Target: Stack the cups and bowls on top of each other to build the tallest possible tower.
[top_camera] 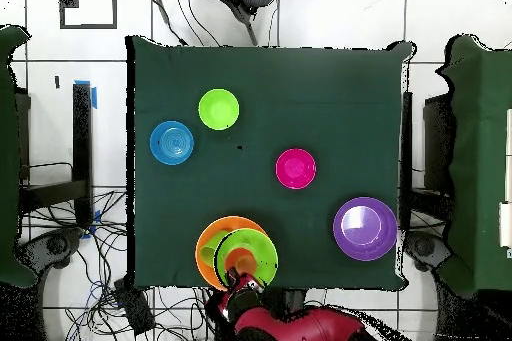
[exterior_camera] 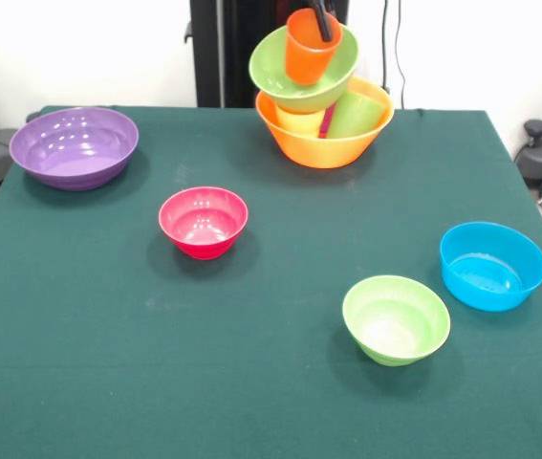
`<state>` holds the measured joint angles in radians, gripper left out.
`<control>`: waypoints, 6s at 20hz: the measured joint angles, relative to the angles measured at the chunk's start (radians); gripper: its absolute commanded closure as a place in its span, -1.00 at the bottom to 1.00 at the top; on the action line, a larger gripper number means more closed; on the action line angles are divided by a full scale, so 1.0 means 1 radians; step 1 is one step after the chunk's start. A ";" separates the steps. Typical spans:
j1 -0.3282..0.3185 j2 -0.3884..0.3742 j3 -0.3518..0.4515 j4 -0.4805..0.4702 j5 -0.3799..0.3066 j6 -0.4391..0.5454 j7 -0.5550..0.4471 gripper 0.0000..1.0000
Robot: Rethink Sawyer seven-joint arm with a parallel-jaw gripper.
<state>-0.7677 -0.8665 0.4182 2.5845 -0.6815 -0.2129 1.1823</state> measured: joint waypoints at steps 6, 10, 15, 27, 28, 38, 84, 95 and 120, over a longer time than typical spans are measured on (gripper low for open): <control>0.045 0.029 -0.048 -0.003 0.000 -0.029 0.000 1.00; 0.060 0.033 -0.059 -0.003 0.000 -0.040 0.000 1.00; 0.067 0.033 -0.068 -0.003 0.000 -0.043 0.000 1.00; 0.085 0.029 -0.092 -0.003 0.000 -0.043 0.000 1.00; 0.087 0.026 -0.092 -0.003 0.000 -0.043 0.000 1.00; 0.096 -0.002 -0.100 -0.003 0.000 -0.043 0.000 1.00; 0.214 -0.023 -0.212 -0.015 -0.021 -0.177 0.000 -1.00; 0.222 -0.031 -0.220 -0.017 -0.023 -0.177 0.000 -1.00; -0.035 -0.310 0.106 0.021 0.083 -0.067 0.002 -1.00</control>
<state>-0.8025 -1.1765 0.5246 2.6054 -0.5981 -0.2801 1.1840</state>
